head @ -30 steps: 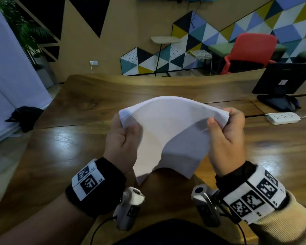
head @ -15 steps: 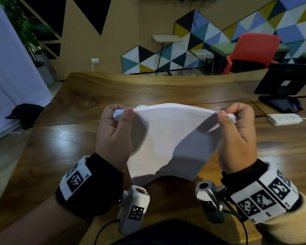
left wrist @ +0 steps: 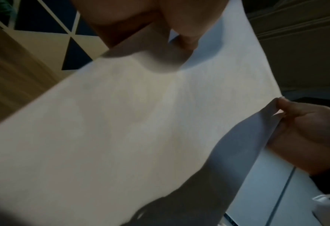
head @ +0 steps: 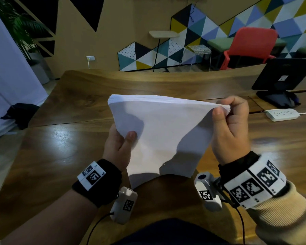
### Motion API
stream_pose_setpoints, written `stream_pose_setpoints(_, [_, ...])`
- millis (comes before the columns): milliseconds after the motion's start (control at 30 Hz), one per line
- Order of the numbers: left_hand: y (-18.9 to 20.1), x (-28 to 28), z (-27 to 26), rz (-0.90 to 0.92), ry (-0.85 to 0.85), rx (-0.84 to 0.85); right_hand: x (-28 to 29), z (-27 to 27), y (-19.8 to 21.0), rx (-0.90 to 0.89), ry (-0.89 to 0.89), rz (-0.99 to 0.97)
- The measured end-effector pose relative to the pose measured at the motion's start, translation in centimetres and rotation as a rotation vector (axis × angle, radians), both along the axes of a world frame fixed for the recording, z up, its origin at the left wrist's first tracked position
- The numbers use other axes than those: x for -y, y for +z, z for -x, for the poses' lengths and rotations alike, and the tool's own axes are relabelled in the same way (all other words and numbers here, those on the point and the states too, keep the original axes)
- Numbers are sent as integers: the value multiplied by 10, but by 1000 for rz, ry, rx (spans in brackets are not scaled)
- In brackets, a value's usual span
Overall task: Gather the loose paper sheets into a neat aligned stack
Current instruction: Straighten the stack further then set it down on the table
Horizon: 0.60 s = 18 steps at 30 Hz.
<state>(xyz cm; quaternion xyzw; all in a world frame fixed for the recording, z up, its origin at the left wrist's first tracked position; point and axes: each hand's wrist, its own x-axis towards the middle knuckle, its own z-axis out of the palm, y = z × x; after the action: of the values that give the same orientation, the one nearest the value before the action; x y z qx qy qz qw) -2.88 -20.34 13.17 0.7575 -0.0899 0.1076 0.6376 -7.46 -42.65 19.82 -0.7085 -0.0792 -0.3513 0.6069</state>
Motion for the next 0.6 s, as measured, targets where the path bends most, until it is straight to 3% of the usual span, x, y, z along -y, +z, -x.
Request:
stream_pose_setpoints(133, [-19, -1, 4, -84, 6, -55, 10, -3, -33, -69, 92, -8])
stream_pose_setpoints(267, [-42, -6, 6, -208, -35, -157, 21, -3, -90, -317, 41, 95])
stream_pose_setpoints(367, [-49, -5, 3, -314, -24, -132, 23, -5, -130, -549, 63, 151])
stream_pose_setpoints(467, [-47, 10, -5, -338, 15, -123, 24, -10, -143, -674, -41, 190])
stream_pose_setpoints(600, [-41, 48, -19, -363, 56, -280, 42, -24, -143, -777, -243, 215])
